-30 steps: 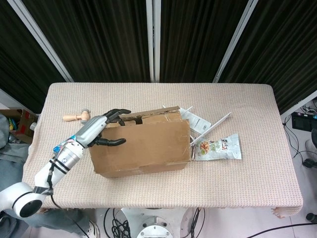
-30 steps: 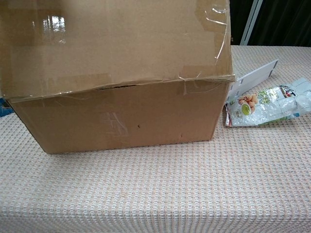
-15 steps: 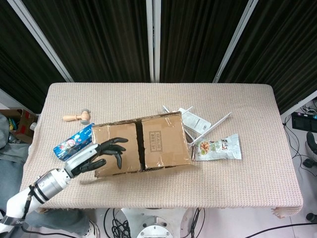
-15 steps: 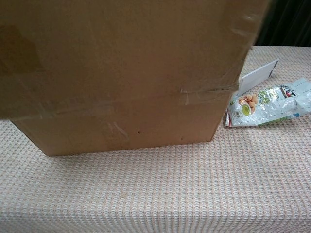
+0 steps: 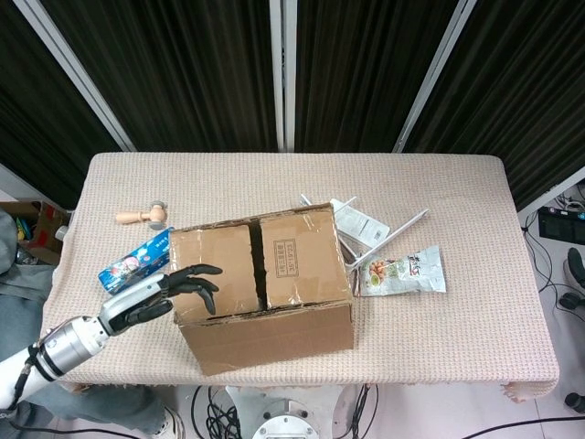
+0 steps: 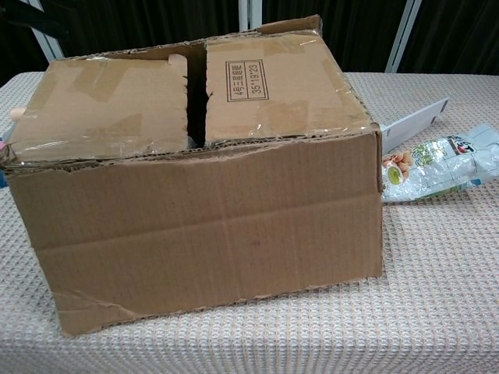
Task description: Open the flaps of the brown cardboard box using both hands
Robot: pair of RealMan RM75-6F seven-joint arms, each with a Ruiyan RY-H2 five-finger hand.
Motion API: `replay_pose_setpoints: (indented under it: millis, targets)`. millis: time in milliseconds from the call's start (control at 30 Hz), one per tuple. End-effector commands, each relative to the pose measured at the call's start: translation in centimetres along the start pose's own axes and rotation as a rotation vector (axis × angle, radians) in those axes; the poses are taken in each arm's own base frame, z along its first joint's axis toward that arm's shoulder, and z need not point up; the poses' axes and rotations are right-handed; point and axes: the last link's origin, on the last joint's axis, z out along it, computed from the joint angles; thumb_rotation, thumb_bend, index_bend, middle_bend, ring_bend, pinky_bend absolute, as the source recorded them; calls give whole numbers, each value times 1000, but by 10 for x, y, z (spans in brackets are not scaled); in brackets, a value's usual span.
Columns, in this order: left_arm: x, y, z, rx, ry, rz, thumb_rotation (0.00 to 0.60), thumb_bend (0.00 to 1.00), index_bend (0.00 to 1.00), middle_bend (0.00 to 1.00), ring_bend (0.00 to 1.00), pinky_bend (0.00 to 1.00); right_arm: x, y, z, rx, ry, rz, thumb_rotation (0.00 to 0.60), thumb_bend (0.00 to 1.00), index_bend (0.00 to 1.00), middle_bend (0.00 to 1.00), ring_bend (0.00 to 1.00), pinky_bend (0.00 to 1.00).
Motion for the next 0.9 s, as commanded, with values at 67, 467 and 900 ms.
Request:
replay_pose_setpoints:
  millis: [67,467,900]
  targets:
    - [24,-22,28,32,242,411,200,0,157,326,153,205,0,0,-1,-4,-5,-2,600,200,0,0,0,0]
    - [20,-52,87,54,315,1124,600,60,95,139,106,205,13,-1,2,-7,15,-10,600,201,0,0,0,0]
    - [-1,-73,152,-63,361,1273,600,60,24,77,82,202,16,3,3,-30,11,-14,600,201,0,0,0,0]
